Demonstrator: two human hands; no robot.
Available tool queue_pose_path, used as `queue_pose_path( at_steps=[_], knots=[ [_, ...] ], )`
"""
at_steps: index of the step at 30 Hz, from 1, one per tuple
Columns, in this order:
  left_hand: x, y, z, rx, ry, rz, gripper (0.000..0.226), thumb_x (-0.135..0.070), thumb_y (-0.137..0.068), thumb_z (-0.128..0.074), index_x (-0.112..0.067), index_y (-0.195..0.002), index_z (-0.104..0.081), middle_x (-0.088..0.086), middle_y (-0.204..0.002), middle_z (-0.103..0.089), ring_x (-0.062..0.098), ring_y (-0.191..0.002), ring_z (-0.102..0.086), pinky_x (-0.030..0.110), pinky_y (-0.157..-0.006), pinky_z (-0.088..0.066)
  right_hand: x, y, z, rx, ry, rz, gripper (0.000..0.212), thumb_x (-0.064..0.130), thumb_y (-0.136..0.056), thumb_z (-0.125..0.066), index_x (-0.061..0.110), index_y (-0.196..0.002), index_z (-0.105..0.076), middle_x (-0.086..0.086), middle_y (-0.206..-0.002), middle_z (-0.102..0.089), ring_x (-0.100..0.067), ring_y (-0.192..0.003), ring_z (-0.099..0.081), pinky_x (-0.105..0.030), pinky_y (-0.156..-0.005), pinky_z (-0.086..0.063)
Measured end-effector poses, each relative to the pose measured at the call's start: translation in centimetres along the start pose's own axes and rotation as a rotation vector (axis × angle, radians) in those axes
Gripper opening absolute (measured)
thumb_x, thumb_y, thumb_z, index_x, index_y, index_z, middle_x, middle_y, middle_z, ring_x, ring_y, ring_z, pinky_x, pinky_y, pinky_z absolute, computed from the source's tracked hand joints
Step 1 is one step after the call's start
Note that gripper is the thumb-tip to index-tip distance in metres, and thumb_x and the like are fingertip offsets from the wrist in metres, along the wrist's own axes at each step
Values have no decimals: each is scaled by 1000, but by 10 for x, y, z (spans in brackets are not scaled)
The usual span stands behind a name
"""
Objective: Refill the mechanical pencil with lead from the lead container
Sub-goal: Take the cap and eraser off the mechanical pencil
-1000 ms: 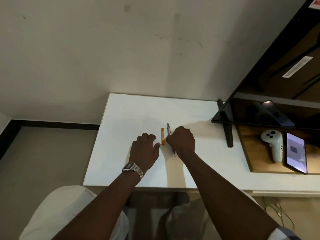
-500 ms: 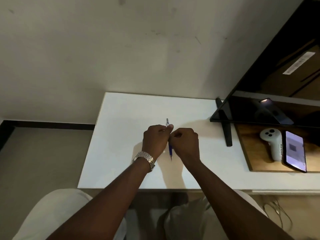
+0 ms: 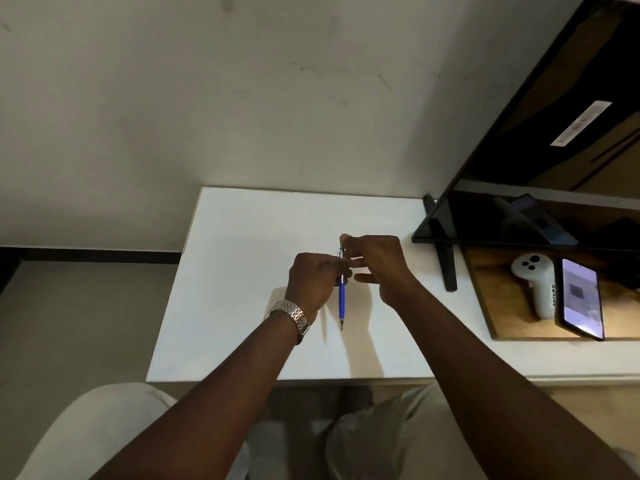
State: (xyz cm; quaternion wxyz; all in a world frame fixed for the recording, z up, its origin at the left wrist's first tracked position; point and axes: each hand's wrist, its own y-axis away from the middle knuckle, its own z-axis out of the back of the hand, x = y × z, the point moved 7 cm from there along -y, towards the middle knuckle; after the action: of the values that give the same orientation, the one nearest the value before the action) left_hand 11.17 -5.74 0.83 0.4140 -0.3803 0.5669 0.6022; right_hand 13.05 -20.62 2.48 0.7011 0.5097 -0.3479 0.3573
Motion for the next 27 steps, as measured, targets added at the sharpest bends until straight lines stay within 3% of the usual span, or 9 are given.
queue_pose_path(
  at_steps=[2, 6, 14, 17, 19, 21, 23, 27],
  knots=[
    [1, 0, 0, 0, -32, 5, 16, -10, -95, -72, 1, -87, -82, 24, -89, -80, 44, -92, -77, 48, -94, -63, 4, -6, -8, 38, 22, -33, 28, 21, -84, -80, -5, -94, -77, -8, -79, -76, -20, -72, -75, -37, -73, -58],
    [5, -2, 4, -16, -23, 31, 18, -18, -93, -77, -5, -82, -83, 21, -86, -81, 43, -90, -78, 51, -97, -61, 6, -14, -14, 38, 67, -10, 29, 16, -82, -80, -10, -93, -74, -10, -74, -72, -19, -70, -71, -37, -73, -57],
    [19, 3, -2, -13, 28, 71, 16, -15, -92, -78, -2, -83, -83, 24, -89, -81, 43, -88, -78, 55, -99, -60, 11, -41, -3, -36, 28, -6, 24, 27, -90, -76, 4, -95, -77, -3, -81, -74, -17, -74, -68, -31, -65, -53],
    [26, 5, -2, -14, 46, 98, 16, -15, -92, -78, -6, -79, -82, 25, -90, -81, 40, -85, -78, 59, -96, -60, -2, -53, 11, -93, 213, -27, 20, 22, -88, -78, 2, -88, -75, -11, -82, -75, -22, -72, -69, -34, -65, -58],
    [28, 6, -2, -6, 39, 100, 18, -16, -92, -78, -8, -77, -82, 23, -89, -81, 37, -81, -77, 58, -95, -61, -14, -59, 18, -128, 465, -27, 25, 22, -85, -80, -2, -89, -76, -17, -85, -78, -27, -72, -74, -40, -75, -65],
    [28, 7, -2, 2, 27, 98, 19, -16, -92, -78, -6, -78, -82, 22, -88, -81, 31, -76, -76, 58, -94, -61, -22, -60, 27, -188, 675, -10, 31, 29, -84, -81, 1, -98, -77, -18, -97, -79, -34, -90, -77, -42, -87, -64],
    [28, 7, -2, 5, 17, 99, 19, -17, -93, -78, -5, -78, -82, 21, -88, -81, 31, -76, -76, 57, -94, -62, -23, -56, 32, -236, 760, 39, 34, 35, -84, -82, 7, -105, -77, -14, -107, -78, -34, -103, -73, -39, -90, -61],
    [31, 8, -2, 1, 13, 110, 18, -18, -93, -78, -8, -78, -82, 20, -89, -82, 42, -90, -79, 54, -94, -62, -24, -53, 32, -258, 766, 101, 27, 35, -86, -81, 13, -100, -78, -10, -103, -78, -31, -99, -73, -33, -82, -56]
  ],
)
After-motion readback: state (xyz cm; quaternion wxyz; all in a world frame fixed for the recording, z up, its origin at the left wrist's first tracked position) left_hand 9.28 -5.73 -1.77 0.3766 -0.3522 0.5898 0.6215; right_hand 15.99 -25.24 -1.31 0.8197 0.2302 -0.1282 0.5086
